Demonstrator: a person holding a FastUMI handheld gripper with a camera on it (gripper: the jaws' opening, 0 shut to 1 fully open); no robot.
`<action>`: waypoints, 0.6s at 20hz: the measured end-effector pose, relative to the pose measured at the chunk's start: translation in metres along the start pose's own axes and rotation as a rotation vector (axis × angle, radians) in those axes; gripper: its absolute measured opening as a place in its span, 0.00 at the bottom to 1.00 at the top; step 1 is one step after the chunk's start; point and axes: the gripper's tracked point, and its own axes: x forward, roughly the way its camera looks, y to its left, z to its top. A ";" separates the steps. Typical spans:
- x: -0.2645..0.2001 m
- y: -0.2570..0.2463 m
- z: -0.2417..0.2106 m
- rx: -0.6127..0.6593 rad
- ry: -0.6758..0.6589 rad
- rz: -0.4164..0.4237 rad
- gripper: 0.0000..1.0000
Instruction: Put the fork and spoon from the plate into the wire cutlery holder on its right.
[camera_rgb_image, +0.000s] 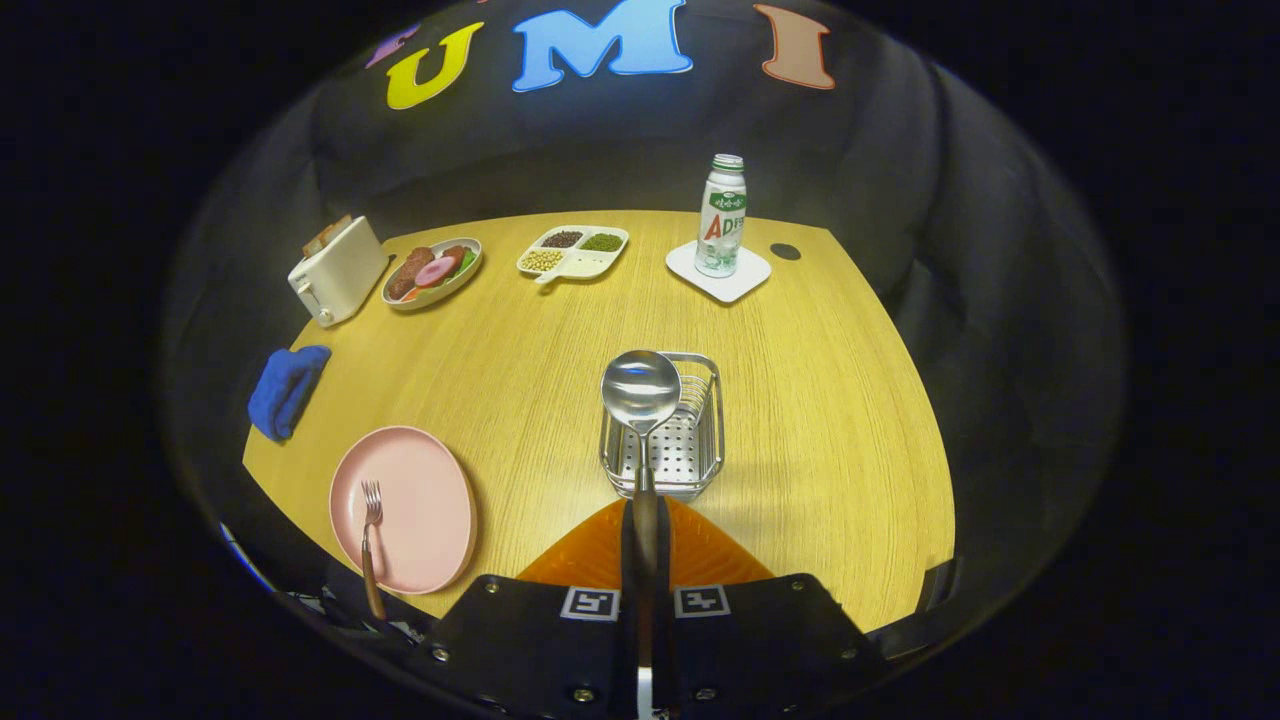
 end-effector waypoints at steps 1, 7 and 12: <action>0.001 -0.002 -0.001 0.005 0.014 -0.007 0.06; 0.008 -0.008 -0.009 0.019 0.078 -0.020 0.06; 0.011 -0.008 -0.009 0.004 0.087 -0.036 0.06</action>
